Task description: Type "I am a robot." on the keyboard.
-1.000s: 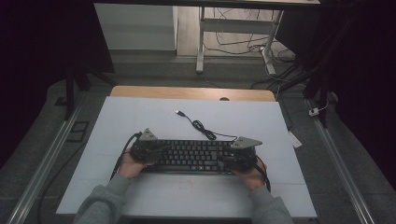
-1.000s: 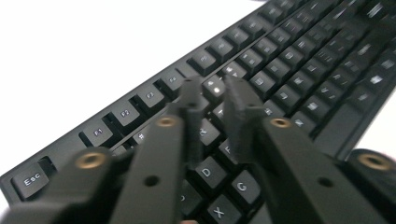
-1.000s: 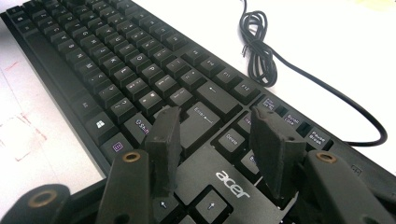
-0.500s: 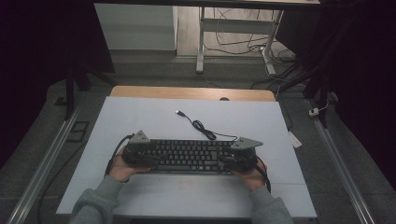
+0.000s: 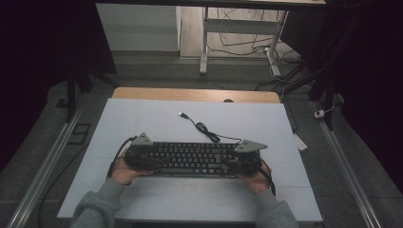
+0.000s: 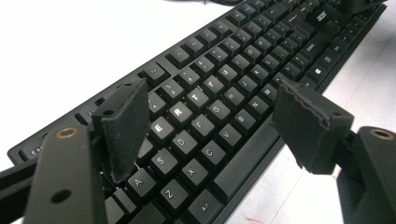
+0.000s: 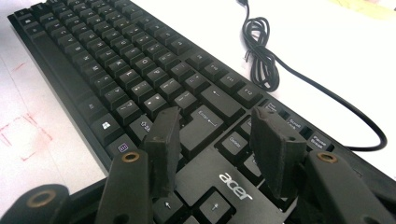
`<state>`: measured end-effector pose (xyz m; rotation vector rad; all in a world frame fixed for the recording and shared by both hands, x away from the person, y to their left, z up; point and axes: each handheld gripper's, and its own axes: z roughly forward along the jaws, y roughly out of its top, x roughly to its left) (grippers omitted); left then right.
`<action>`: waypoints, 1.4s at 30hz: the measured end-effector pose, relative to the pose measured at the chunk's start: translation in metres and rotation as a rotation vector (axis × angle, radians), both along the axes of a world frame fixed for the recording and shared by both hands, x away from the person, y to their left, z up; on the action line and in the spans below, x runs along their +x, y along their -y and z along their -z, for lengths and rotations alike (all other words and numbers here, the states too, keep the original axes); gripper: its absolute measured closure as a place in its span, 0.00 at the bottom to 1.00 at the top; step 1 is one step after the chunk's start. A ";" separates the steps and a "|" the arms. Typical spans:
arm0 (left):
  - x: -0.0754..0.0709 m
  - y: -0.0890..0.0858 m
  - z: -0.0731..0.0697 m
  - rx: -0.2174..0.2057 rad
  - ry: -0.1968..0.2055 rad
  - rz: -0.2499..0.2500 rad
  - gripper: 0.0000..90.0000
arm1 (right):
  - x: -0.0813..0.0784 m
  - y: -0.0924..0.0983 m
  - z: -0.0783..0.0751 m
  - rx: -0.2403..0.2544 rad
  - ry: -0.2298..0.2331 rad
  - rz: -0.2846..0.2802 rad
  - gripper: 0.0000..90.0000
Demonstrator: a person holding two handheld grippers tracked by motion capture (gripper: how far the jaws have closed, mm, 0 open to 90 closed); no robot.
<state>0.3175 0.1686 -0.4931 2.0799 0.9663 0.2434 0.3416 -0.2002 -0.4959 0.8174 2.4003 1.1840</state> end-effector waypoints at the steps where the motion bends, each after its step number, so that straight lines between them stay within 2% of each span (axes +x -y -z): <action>1: 0.000 0.000 0.000 0.000 -0.001 0.002 0.30 | 0.000 -0.001 0.000 -0.002 -0.004 -0.003 0.59; 11: 0.001 0.001 0.002 0.007 -0.004 0.007 0.29 | -0.001 -0.012 -0.002 0.006 -0.011 -0.037 0.59; 16: 0.001 0.001 0.002 0.012 -0.004 0.009 0.29 | 0.000 -0.022 -0.002 0.019 -0.035 -0.053 0.58; 28: 0.001 0.003 0.003 0.020 -0.007 0.015 0.29 | 0.002 -0.050 0.000 0.022 -0.052 -0.104 0.60; 34: 0.000 0.001 0.003 0.018 -0.007 0.014 0.29 | 0.005 -0.067 -0.002 0.023 -0.055 -0.129 0.70; 40: 0.000 0.001 0.004 0.019 -0.007 0.012 0.29 | 0.008 -0.075 -0.002 0.027 -0.072 -0.139 0.94; 42: -0.001 0.001 0.003 0.019 -0.006 0.011 0.29 | 0.010 -0.077 -0.001 0.009 -0.069 -0.132 0.99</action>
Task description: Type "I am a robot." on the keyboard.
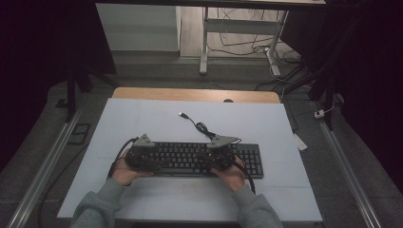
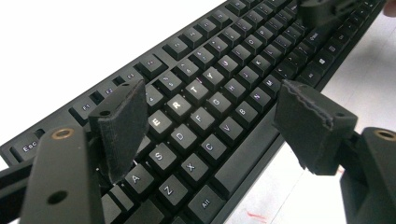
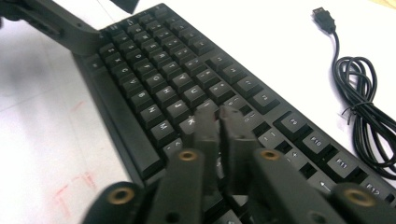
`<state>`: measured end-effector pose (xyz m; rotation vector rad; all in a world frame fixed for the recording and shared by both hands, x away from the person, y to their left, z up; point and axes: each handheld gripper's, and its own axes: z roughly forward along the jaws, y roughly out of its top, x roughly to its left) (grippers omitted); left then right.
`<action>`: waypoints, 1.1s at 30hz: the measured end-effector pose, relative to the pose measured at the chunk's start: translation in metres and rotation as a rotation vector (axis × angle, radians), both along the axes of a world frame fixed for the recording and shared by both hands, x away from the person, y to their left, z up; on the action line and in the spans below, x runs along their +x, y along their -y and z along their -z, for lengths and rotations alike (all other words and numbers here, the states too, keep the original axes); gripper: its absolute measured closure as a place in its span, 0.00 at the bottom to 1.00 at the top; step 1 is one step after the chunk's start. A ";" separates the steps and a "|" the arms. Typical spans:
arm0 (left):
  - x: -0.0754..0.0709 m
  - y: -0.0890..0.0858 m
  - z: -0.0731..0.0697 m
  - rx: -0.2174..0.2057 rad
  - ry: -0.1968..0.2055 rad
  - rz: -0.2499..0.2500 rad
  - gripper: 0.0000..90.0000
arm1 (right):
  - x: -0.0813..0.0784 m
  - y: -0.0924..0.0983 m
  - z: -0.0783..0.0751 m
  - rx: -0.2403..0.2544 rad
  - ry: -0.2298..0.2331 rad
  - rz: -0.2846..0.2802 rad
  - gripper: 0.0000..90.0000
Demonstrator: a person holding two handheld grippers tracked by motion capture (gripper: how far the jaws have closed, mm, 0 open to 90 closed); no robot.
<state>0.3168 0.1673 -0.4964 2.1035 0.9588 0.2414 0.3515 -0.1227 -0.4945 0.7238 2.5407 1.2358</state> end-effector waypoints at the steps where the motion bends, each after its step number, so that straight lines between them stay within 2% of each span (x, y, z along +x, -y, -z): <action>1: 0.000 0.000 0.000 0.000 0.001 0.000 0.29 | 0.001 -0.002 0.001 0.001 -0.001 0.000 0.99; 11: 0.000 0.001 0.000 0.002 0.003 -0.003 0.29 | 0.014 -0.021 0.012 -0.051 -0.013 0.001 0.99; 17: -0.001 0.000 -0.001 0.005 0.005 -0.005 0.29 | 0.019 -0.027 0.015 -0.069 -0.003 0.009 0.99; 33: -0.001 -0.001 0.000 0.008 0.006 -0.004 0.29 | 0.022 -0.030 0.019 -0.091 -0.006 0.016 0.99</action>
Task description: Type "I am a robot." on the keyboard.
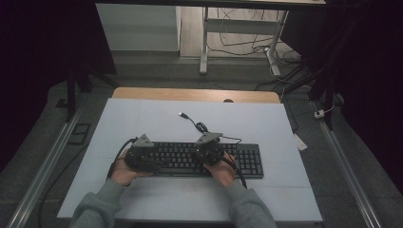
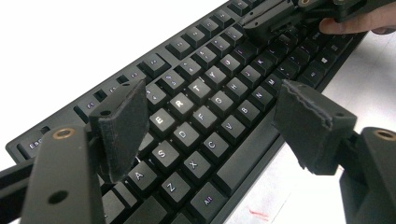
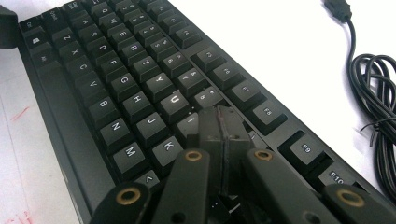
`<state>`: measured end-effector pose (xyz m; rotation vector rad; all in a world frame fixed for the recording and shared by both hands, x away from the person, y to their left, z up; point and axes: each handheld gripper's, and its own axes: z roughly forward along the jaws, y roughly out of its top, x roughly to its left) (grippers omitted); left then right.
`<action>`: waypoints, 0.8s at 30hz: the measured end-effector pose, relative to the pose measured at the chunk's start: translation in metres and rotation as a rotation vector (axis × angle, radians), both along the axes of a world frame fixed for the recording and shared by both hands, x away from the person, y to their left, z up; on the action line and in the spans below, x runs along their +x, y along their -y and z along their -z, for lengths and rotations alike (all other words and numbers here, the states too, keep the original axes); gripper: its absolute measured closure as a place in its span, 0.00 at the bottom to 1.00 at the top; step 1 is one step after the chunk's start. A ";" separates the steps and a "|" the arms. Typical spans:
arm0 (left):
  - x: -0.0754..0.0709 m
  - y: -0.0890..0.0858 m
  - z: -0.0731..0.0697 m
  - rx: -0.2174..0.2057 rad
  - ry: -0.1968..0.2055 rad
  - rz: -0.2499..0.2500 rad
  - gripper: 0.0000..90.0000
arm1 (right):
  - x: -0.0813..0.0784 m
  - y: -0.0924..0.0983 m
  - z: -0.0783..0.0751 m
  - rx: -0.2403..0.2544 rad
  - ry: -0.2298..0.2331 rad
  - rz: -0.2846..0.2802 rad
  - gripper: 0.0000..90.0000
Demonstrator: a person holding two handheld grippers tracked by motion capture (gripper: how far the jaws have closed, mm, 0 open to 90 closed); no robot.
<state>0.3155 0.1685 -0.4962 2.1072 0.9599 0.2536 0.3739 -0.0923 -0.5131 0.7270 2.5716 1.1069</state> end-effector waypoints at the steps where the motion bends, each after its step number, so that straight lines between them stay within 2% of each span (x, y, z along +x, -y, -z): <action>1: 0.000 0.000 0.000 0.000 0.000 0.000 0.29 | 0.000 0.000 0.000 -0.002 0.002 0.000 1.00; 4: 0.000 0.000 0.000 0.002 0.000 0.000 0.29 | 0.001 0.000 0.002 -0.021 -0.003 0.005 1.00; 7: 0.000 0.000 0.000 0.000 0.000 -0.001 0.29 | 0.001 0.001 0.002 -0.009 -0.004 0.007 1.00; 13: 0.000 0.000 0.000 -0.001 0.004 -0.004 0.29 | -0.005 0.006 -0.010 0.049 0.040 0.001 1.00; 19: 0.001 -0.001 0.000 0.000 0.005 -0.010 0.29 | -0.011 0.033 -0.021 0.092 0.062 0.037 1.00; 22: 0.001 -0.002 0.000 -0.005 0.006 -0.022 0.29 | -0.014 0.050 -0.022 0.100 0.056 0.067 0.99; 24: 0.002 -0.003 0.000 -0.007 0.009 -0.024 0.30 | -0.015 0.061 -0.022 0.110 0.049 0.082 0.95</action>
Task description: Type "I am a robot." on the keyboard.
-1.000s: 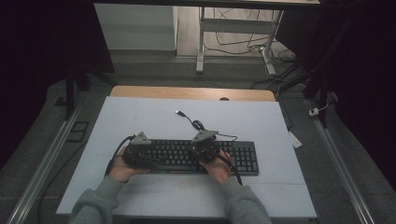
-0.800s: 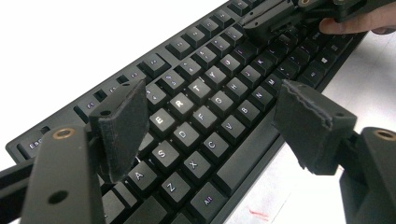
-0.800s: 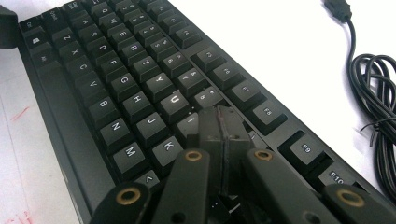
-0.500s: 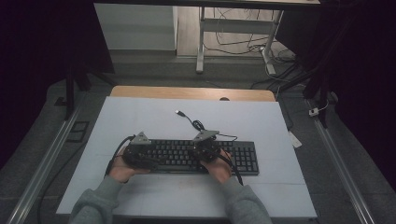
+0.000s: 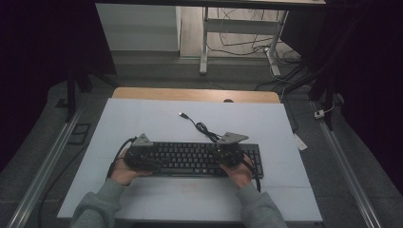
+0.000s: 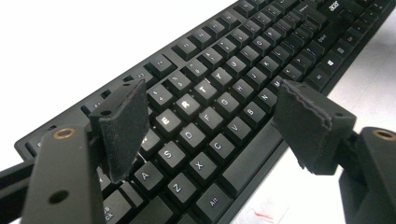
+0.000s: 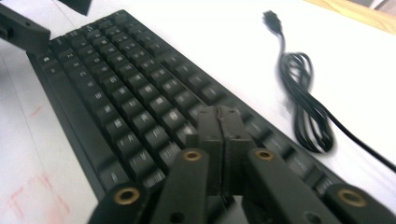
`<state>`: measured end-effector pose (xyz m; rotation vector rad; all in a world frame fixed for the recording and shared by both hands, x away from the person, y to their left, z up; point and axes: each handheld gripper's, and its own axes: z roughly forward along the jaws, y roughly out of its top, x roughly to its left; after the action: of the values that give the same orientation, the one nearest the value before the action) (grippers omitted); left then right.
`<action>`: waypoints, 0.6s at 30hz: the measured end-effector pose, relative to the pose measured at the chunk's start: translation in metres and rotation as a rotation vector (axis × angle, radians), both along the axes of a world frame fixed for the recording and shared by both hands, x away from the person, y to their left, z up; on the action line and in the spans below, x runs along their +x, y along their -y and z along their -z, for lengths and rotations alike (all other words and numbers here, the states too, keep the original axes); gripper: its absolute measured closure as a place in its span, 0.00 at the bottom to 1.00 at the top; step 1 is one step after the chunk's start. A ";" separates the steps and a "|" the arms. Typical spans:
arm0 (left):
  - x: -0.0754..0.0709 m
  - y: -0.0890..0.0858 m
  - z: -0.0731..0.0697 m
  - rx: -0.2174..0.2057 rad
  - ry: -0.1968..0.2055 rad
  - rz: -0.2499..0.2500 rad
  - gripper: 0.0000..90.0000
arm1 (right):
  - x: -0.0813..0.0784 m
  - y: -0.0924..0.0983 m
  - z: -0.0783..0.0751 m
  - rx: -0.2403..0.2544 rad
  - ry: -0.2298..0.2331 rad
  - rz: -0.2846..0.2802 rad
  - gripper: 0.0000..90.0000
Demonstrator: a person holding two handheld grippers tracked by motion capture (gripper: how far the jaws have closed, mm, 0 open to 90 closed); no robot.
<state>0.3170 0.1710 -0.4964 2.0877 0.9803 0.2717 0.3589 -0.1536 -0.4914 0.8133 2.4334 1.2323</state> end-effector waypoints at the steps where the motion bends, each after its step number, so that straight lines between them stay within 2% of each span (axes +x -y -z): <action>1: 0.000 0.000 0.000 -0.001 0.001 -0.002 0.30 | -0.001 0.005 0.000 0.009 -0.001 0.004 0.92; 5: 0.001 -0.001 0.000 0.000 0.000 -0.007 0.30 | -0.007 0.022 0.000 0.020 -0.006 0.020 0.78; 8: 0.001 -0.001 0.000 0.000 0.004 -0.013 0.30 | -0.011 0.032 -0.001 0.022 -0.003 0.021 0.72; 13: 0.002 -0.003 0.000 -0.009 0.008 -0.029 0.30 | -0.016 0.042 -0.001 0.027 0.006 0.015 0.67; 18: 0.003 -0.006 0.000 -0.014 0.012 -0.039 0.30 | -0.017 0.044 -0.001 0.028 0.013 0.011 0.65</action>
<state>0.3196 0.1769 -0.4967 2.0544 1.0139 0.2958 0.3416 -0.1974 -0.4908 0.8227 2.4032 1.2669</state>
